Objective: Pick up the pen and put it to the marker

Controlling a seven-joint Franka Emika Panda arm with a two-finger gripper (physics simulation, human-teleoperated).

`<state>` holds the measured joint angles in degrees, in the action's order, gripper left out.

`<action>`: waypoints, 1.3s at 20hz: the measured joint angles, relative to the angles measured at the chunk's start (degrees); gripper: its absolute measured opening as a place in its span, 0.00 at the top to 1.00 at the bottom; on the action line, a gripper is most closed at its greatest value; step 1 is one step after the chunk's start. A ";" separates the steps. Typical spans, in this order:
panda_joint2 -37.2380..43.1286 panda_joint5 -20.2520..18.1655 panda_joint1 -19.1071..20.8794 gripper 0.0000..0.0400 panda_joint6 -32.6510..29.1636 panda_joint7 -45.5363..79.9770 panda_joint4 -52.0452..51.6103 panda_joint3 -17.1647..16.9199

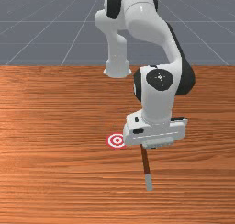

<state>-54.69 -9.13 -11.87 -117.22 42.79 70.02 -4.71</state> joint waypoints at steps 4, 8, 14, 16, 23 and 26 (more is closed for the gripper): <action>-3.34 -0.37 0.21 0.14 0.53 1.78 -3.55 -0.25; -5.79 -0.56 0.01 0.02 0.07 3.87 -5.43 -0.65; -8.25 1.55 -2.37 0.00 -3.43 8.84 -6.47 -3.56; -8.14 1.61 -2.59 0.00 -3.75 9.48 -6.30 -3.81; -7.24 1.71 -2.86 0.77 -3.65 9.97 -4.93 -4.07; -4.13 1.98 -2.93 0.77 -4.94 9.77 0.43 -4.78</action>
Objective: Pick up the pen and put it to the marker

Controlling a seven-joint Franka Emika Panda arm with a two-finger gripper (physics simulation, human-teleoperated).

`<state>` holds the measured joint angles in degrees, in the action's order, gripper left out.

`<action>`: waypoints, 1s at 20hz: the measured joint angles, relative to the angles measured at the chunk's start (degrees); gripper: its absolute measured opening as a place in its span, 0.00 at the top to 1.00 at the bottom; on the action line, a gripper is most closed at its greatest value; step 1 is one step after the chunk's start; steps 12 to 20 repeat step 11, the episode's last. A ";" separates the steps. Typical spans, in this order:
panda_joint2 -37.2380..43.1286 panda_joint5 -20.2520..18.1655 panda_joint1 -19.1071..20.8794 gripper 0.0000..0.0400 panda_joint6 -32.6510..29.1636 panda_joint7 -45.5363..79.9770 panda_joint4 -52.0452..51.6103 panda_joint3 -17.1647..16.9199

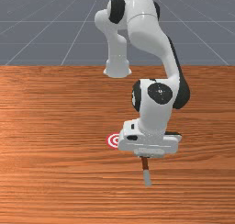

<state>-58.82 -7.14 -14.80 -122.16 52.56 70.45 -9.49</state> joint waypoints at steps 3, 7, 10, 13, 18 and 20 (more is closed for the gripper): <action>5.36 0.02 0.09 0.77 -9.40 -0.77 11.85 -1.24; 9.75 0.47 0.81 0.77 -16.70 -2.01 21.66 -2.97; 11.12 0.84 1.44 0.79 -17.83 -2.50 24.38 -3.95; 11.26 0.94 1.58 0.79 -17.96 -2.51 24.75 -4.20; 11.26 0.94 1.58 0.79 -17.96 -2.51 24.75 -4.20; 11.26 0.94 1.58 0.79 -17.96 -2.51 24.75 -4.20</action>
